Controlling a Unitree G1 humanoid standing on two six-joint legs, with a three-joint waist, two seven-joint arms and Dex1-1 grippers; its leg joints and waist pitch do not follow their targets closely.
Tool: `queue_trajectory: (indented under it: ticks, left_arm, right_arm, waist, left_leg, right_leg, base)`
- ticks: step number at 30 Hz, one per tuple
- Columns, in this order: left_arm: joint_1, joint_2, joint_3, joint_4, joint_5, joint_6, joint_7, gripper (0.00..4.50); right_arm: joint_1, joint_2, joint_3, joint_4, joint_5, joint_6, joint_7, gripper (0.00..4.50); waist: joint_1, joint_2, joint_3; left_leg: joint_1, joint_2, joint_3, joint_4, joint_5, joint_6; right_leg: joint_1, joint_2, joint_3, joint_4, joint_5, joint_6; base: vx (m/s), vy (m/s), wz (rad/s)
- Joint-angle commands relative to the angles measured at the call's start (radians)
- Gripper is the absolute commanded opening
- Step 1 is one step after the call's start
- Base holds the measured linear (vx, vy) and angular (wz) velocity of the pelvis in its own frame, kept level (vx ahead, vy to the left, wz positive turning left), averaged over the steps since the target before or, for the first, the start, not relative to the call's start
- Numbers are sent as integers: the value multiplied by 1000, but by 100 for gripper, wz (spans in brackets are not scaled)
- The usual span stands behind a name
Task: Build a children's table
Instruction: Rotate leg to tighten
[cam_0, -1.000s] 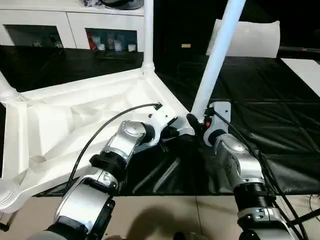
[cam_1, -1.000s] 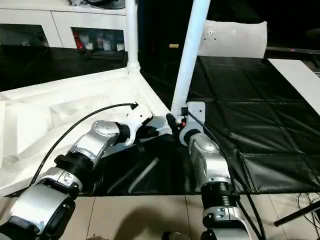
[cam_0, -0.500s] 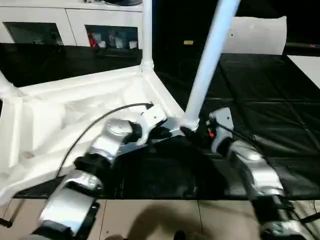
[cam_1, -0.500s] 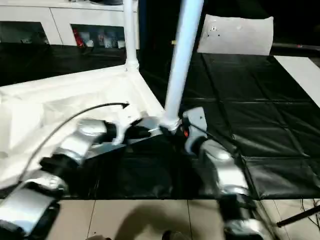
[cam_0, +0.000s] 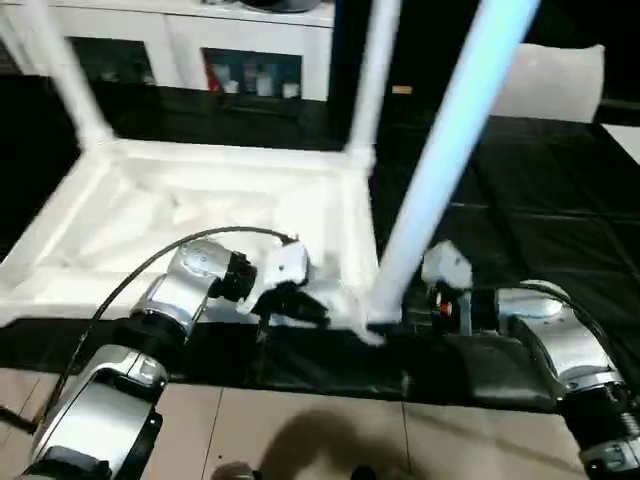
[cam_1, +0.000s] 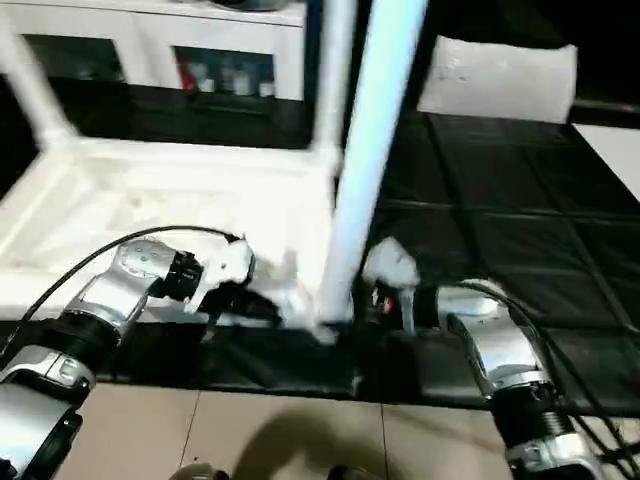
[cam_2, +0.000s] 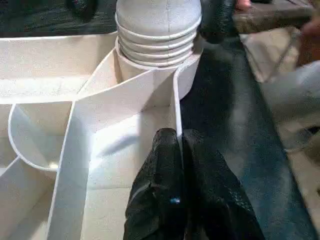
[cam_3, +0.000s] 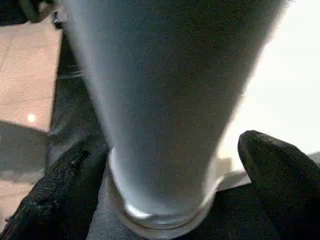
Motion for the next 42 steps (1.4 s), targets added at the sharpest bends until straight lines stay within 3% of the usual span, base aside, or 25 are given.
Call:
queue_trajectory:
  ticks: [1, 5, 12, 18, 26, 29, 31, 35, 38, 40, 42]
  left_arm:
    - [-25, -9, -40, -3, 8, -32, -64, 0]
    - [-43, -5, -55, 7, 14, -57, -110, 0]
    - [-64, -12, -62, 28, 13, -75, -131, 0]
    - [-70, -14, -65, 42, 12, -87, -142, 0]
    - [-71, -8, -69, 49, 17, -94, -143, 0]
    - [-67, -18, -51, 54, 23, -70, -72, 0]
    - [-66, -38, -33, 63, 40, -28, 39, 0]
    - [-57, -93, 11, 60, 23, 58, 191, 0]
    - [-46, -178, 55, 37, 10, 145, 369, 0]
    - [-47, -212, 73, 30, 8, 182, 446, 0]
    - [-54, -260, 98, 28, 5, 228, 551, 0]
  right_arm:
    - [-24, -17, 8, 15, -9, -19, 31, 444]
    - [-42, -29, 28, 41, -14, -40, 73, 444]
    - [-56, -24, 49, 59, -7, -50, 107, 418]
    - [-62, -19, 52, 79, -2, -62, 126, 344]
    - [-62, -13, 58, 79, 3, -63, 132, 287]
    - [-42, 2, 52, 56, 17, -32, 119, 277]
    - [-21, 34, 38, 22, 31, 33, 55, 273]
    - [-5, 115, 11, 4, 28, 114, -107, 271]
    - [6, 232, -5, 0, -3, 168, -310, 271]
    - [6, 281, -13, 3, -23, 184, -394, 270]
    - [0, 351, -25, 15, -54, 215, -515, 270]
  waist:
    - [-7, -9, -63]
    - [-5, -8, -63]
    - [-3, -11, -66]
    - [-2, -12, -64]
    - [-2, -11, -66]
    - [-2, -12, -67]
    - [-1, -11, -67]
    - [-14, -12, -59]
    - [-28, -16, -58]
    - [-43, -14, -58]
    - [-56, -13, -57]
  left_leg:
    - [4, 45, -4, -73, -205, 71]
    - [2, 43, -5, -72, -202, 70]
    - [-1, 46, -4, -71, -176, 78]
    - [-1, 44, -4, -71, -183, 77]
    - [0, 46, -6, -71, -182, 72]
    - [0, 46, -5, -71, -181, 70]
    - [2, 48, -5, -71, -180, 69]
    - [10, 39, -11, -72, -249, 29]
    - [3, 33, -16, -72, -256, 17]
    - [8, 31, -18, -69, -278, 10]
    - [4, 30, -21, -70, -288, 13]
  right_leg:
    - [60, -69, 60, -70, -405, -158]
    - [61, -68, 59, -74, -423, -144]
    - [63, -67, 60, -63, -355, -170]
    - [62, -67, 59, -68, -387, -161]
    - [63, -68, 58, -66, -385, -161]
    - [64, -67, 59, -65, -372, -168]
    - [63, -66, 60, -64, -369, -168]
    - [57, -72, 51, -95, -574, -97]
    - [58, -70, 42, -104, -632, -54]
    - [52, -69, 35, -111, -653, -45]
    - [54, -69, 29, -118, -665, -36]
  base:
    - [0, 0, 0]
    - [0, 0, 0]
    - [0, 0, 0]
    - [0, 0, 0]
    - [0, 0, 0]
    - [0, 0, 0]
    - [0, 0, 0]
    - [0, 0, 0]
    - [0, 0, 0]
    - [0, 0, 0]
    - [0, 0, 0]
